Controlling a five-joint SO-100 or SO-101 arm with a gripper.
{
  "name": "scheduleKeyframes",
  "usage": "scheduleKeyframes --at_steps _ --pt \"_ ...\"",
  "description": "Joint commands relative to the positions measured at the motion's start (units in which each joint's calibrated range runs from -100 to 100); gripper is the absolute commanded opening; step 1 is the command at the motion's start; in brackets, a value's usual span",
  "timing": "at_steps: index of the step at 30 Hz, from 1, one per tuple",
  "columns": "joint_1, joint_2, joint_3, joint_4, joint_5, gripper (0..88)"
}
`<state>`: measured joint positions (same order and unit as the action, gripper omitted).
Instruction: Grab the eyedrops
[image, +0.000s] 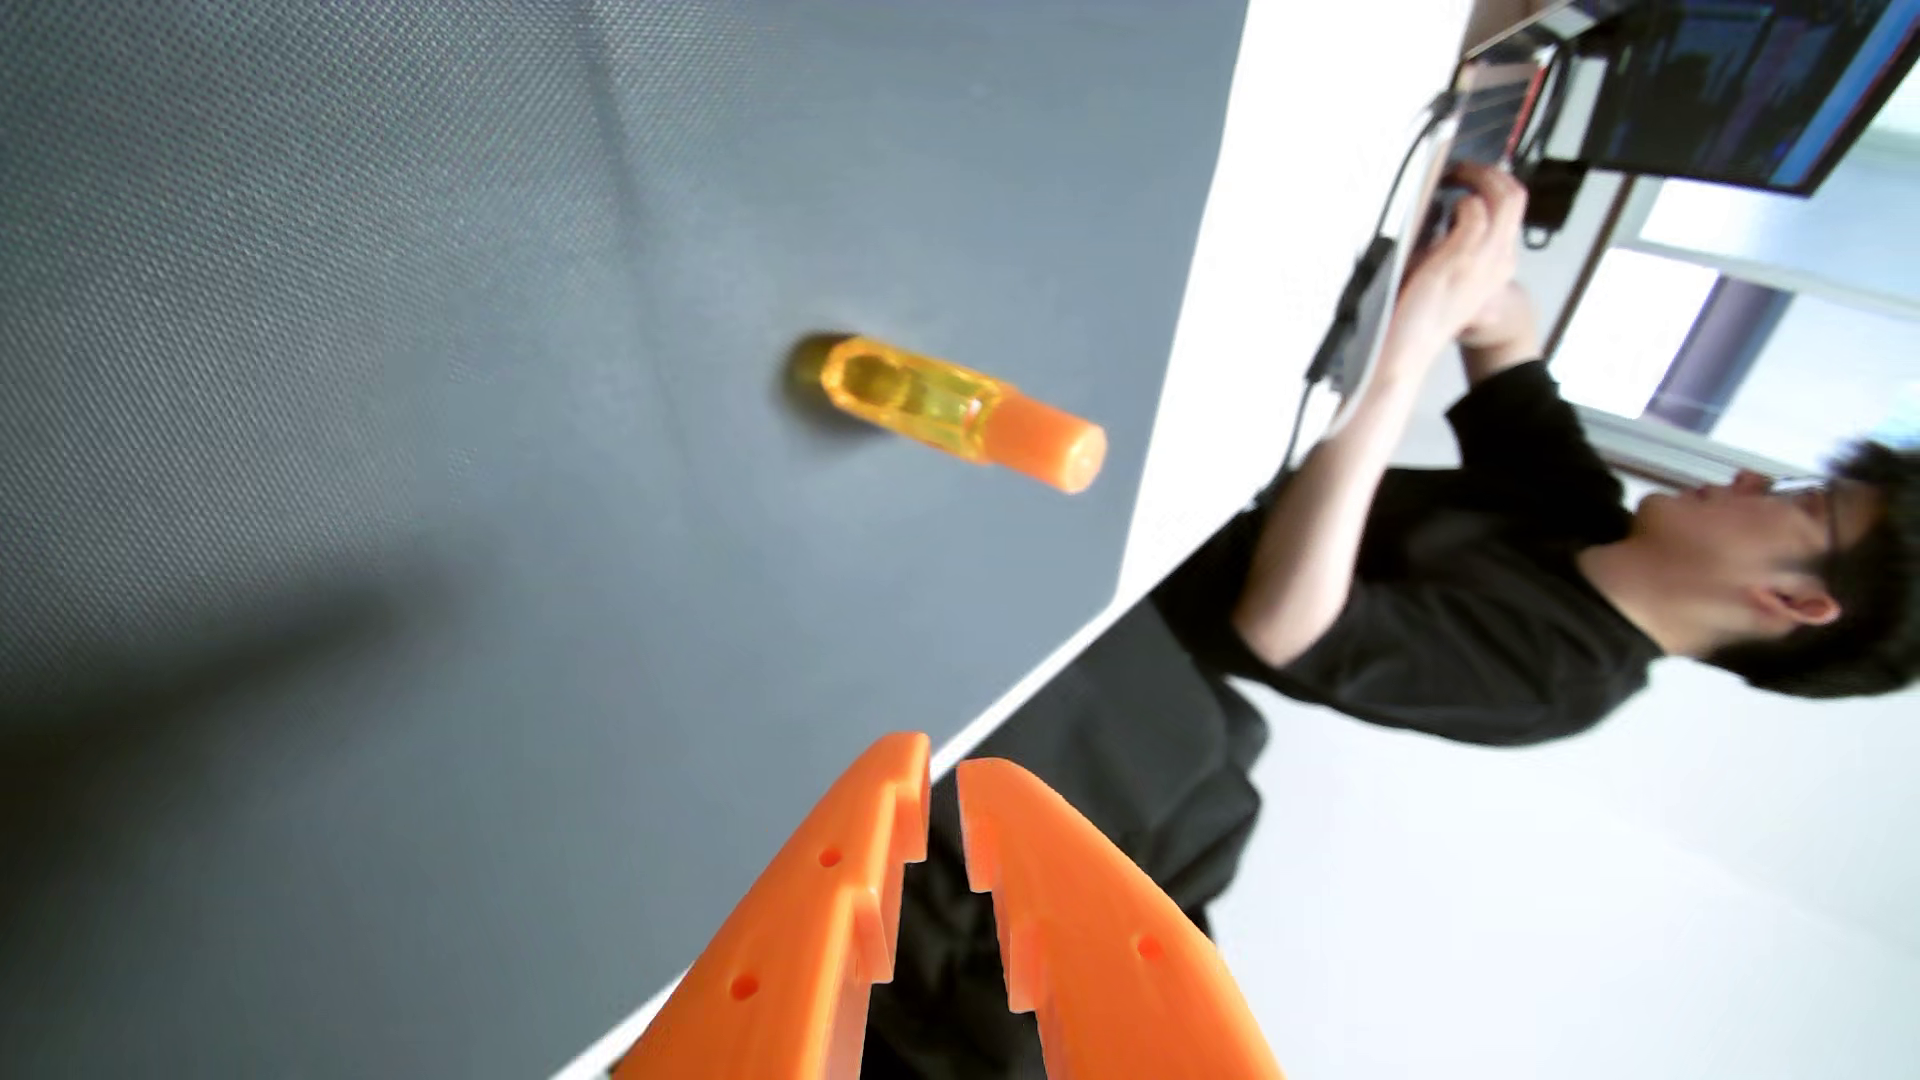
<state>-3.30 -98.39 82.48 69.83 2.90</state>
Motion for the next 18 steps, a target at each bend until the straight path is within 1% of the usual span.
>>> scheduleKeyframes --at_steps 1,3,6,10,13,18 --pt "1.3 2.98 -6.08 0.65 2.78 1.0" --pt "1.3 6.46 -9.68 0.65 5.34 2.4" --pt "1.3 14.61 -16.61 0.65 8.17 6.8" --pt "1.55 29.9 -26.88 0.74 11.15 12.5" --pt "3.63 42.47 -35.43 1.17 13.24 17.0" --pt "5.62 62.08 -53.35 7.23 18.43 23.1"
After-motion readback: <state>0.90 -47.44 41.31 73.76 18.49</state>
